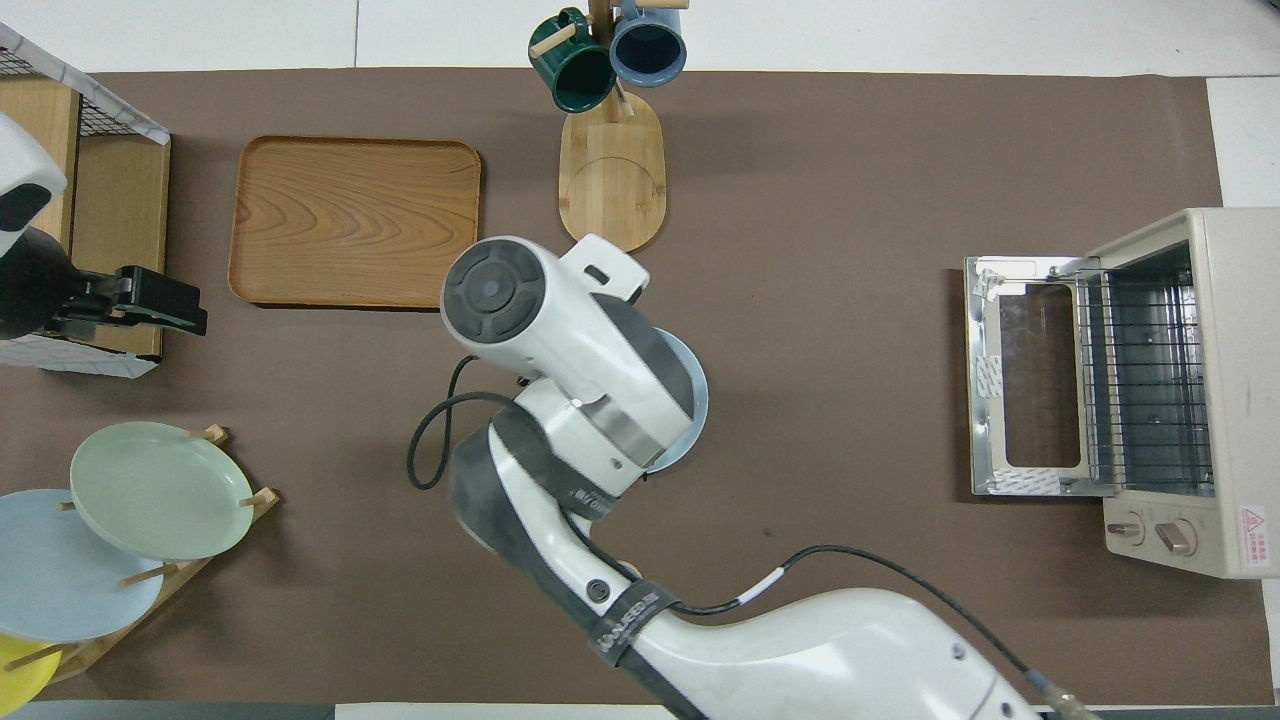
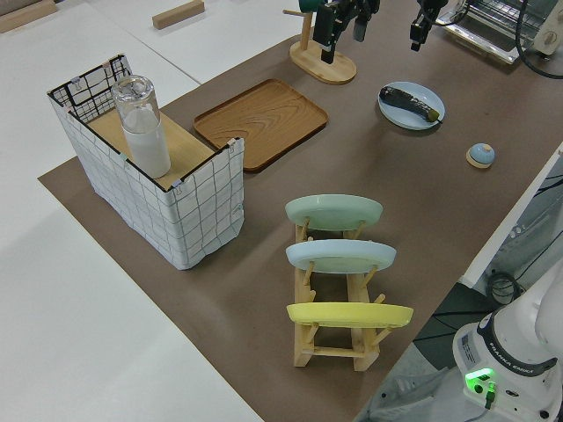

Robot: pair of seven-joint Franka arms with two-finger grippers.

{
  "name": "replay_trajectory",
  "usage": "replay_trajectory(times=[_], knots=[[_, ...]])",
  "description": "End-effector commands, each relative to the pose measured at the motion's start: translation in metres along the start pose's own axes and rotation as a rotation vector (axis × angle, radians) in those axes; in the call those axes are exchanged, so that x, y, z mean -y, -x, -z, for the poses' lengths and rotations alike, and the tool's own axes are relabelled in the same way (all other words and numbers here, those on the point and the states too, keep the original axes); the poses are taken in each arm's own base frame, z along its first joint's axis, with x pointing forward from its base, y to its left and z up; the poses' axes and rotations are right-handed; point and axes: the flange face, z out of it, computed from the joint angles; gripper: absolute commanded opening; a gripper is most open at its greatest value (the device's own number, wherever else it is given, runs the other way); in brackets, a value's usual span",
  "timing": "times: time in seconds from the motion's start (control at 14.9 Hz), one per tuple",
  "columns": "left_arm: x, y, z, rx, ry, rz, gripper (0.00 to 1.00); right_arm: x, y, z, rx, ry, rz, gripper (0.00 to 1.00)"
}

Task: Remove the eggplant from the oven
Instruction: 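Lower the left gripper onto the eggplant while the right gripper withdraws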

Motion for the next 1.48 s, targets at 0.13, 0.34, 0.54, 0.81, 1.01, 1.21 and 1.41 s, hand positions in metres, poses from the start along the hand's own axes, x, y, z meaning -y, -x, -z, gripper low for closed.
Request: replay_trajectory(times=[0.13,0.34,0.54,0.81,1.01,1.21,1.41], knots=[[-0.121,0.029,-0.054,-0.040,0.022,0.061,1.00,-0.126,0.048,-0.068,0.082,0.020,-0.057,0.00],[-0.210,0.042,-0.121,-0.031,0.023,0.113,1.00,-0.196,0.057,-0.128,0.012,0.033,0.003,0.00],[-0.258,0.048,-0.182,-0.059,0.054,0.179,1.00,-0.213,0.055,-0.149,0.011,0.028,-0.008,0.00],[-0.295,0.053,-0.259,-0.072,0.068,0.151,1.00,-0.218,0.055,-0.154,-0.010,0.022,-0.014,0.00],[-0.300,0.054,-0.279,-0.081,0.075,0.161,1.00,-0.224,0.054,-0.169,0.000,0.018,-0.024,0.00],[-0.310,0.062,-0.292,-0.072,0.067,0.143,0.94,-0.228,0.054,-0.170,0.003,0.018,-0.027,0.00],[-0.306,0.067,-0.301,-0.070,0.064,0.141,0.72,-0.236,0.054,-0.172,0.006,0.017,-0.031,0.00]])
